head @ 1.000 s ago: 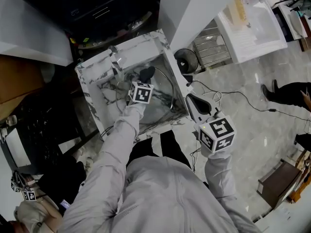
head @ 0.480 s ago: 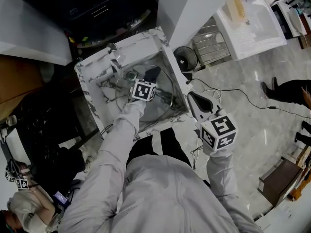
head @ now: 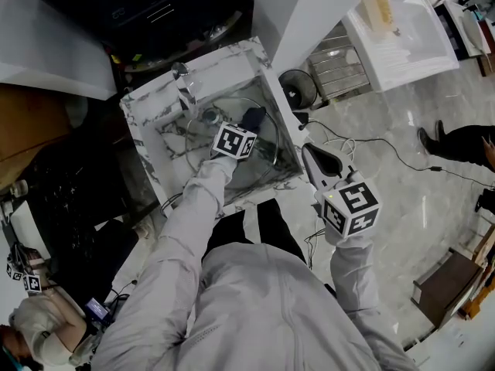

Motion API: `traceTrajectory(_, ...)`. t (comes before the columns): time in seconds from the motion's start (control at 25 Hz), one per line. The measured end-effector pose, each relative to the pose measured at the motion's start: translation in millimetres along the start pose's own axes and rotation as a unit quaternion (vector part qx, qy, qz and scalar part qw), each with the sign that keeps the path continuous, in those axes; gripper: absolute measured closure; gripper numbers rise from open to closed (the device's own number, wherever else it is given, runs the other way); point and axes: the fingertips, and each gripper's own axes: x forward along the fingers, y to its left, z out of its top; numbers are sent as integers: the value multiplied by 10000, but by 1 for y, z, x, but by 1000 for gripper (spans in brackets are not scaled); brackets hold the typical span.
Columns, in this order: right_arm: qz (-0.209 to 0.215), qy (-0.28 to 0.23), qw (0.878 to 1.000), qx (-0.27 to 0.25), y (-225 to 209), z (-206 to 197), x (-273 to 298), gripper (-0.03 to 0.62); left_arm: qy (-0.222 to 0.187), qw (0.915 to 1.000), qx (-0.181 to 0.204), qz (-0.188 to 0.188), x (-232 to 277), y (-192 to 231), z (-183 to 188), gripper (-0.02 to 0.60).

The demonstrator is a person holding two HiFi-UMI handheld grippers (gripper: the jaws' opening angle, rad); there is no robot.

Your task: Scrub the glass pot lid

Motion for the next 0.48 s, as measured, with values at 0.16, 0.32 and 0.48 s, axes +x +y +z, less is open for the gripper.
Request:
traceTrajectory(0.16,-10,14,10000,24,1,-3,-2,563,226,9984,146,-501,2,-21,-7,503)
traceTrajectory(0.32,-17,13,10000,30,3,-5,-3,563,533,9934,278,-974,5,-42,-21,503)
traceTrajectory(0.48,-16,13,10000,29,4,-6,-4,563,749,9886,254,-1284,5,-53,-31,503)
